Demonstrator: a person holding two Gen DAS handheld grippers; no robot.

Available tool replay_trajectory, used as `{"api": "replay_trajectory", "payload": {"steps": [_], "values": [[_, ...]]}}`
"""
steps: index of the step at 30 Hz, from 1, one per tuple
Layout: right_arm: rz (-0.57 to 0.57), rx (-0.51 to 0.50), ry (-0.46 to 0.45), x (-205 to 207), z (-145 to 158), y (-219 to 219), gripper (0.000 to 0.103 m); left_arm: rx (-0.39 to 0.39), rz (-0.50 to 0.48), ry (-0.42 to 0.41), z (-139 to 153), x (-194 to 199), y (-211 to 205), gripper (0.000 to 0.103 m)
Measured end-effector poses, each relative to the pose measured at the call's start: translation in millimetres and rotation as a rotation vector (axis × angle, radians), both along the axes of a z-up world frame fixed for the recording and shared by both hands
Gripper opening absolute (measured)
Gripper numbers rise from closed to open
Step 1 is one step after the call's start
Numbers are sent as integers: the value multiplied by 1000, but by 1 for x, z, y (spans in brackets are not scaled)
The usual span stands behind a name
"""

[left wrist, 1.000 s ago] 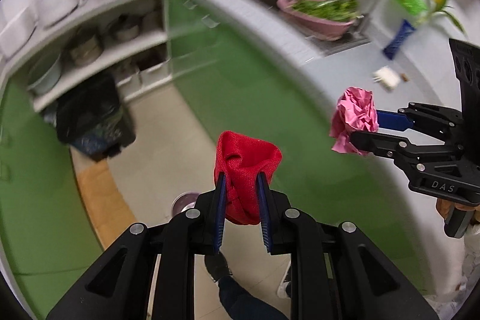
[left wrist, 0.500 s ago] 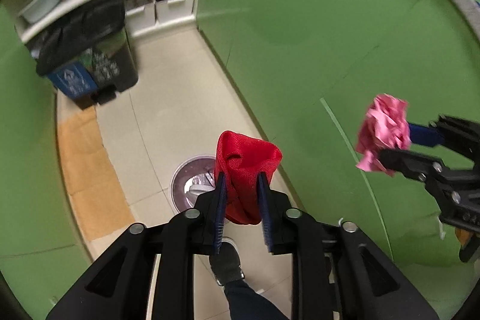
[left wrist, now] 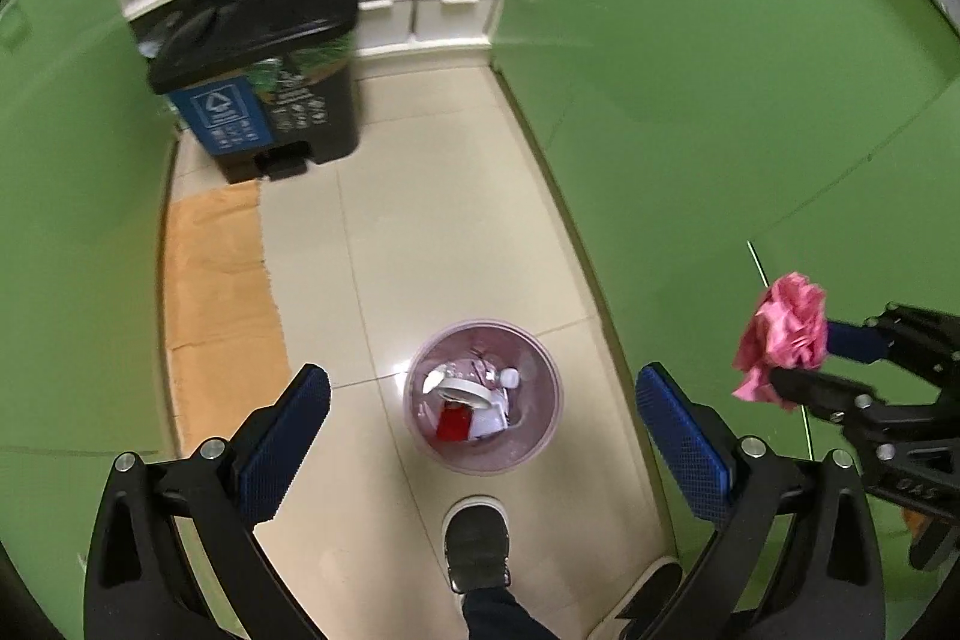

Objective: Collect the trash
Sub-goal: 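Carry the red cloth and pink paper to the pink bin and release both, then return both tools to the counter above the white sponge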

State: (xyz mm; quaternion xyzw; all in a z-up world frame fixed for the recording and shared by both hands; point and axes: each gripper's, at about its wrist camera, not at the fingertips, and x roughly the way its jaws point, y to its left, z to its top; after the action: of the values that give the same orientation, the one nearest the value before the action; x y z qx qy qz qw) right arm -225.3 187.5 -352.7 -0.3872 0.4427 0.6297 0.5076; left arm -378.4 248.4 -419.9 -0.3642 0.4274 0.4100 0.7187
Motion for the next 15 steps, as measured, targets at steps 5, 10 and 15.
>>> {"api": "replay_trajectory", "payload": {"steps": [5, 10, 15], "values": [[38, -3, 15, -21, -7, 16, 40, 30, 49, -6, 12, -24, 5, 97], [45, 16, 24, -35, -15, 31, 99, 57, 83, -9, 20, -42, 12, 97], [20, -18, 3, -36, -18, 33, 99, 60, 82, -4, 28, -46, 13, 97]]}}
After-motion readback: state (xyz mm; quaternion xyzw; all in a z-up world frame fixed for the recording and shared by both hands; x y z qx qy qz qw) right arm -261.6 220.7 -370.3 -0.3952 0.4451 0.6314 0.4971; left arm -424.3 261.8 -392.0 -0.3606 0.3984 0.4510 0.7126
